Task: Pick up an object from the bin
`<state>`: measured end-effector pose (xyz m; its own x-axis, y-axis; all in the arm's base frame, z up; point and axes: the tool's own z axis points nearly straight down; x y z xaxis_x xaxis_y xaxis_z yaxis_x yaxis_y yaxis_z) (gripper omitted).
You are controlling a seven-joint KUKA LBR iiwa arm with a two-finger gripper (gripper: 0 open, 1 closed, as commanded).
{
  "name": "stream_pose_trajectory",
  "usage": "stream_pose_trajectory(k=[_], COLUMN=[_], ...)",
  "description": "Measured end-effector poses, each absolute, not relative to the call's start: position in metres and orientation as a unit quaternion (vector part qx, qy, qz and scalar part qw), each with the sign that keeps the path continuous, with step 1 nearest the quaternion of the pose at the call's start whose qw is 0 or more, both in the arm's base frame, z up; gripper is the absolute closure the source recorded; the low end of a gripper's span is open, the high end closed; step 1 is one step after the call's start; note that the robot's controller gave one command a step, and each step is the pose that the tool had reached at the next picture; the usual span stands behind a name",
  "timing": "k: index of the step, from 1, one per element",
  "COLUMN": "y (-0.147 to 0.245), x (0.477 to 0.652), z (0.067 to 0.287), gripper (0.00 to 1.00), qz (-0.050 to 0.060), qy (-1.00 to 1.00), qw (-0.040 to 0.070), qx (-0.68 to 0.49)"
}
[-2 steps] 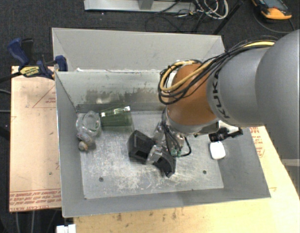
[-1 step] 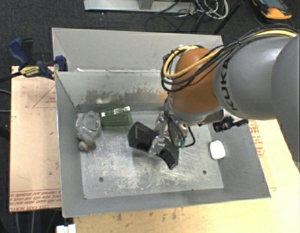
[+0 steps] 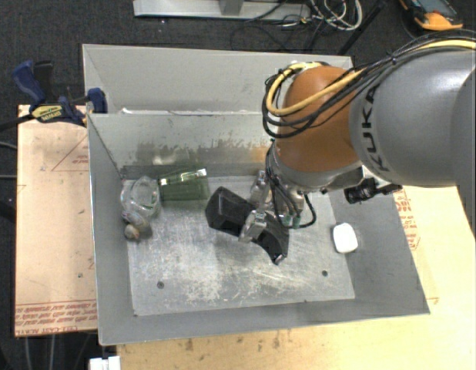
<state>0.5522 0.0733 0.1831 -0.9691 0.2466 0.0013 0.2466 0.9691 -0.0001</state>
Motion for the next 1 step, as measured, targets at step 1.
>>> stream_pose_trajectory(k=[1], y=[0.0735], x=[0.5487], z=[0.2152], gripper=[1.0], qz=[0.0], qy=[-0.99], qw=[0.002], qx=[-0.138])
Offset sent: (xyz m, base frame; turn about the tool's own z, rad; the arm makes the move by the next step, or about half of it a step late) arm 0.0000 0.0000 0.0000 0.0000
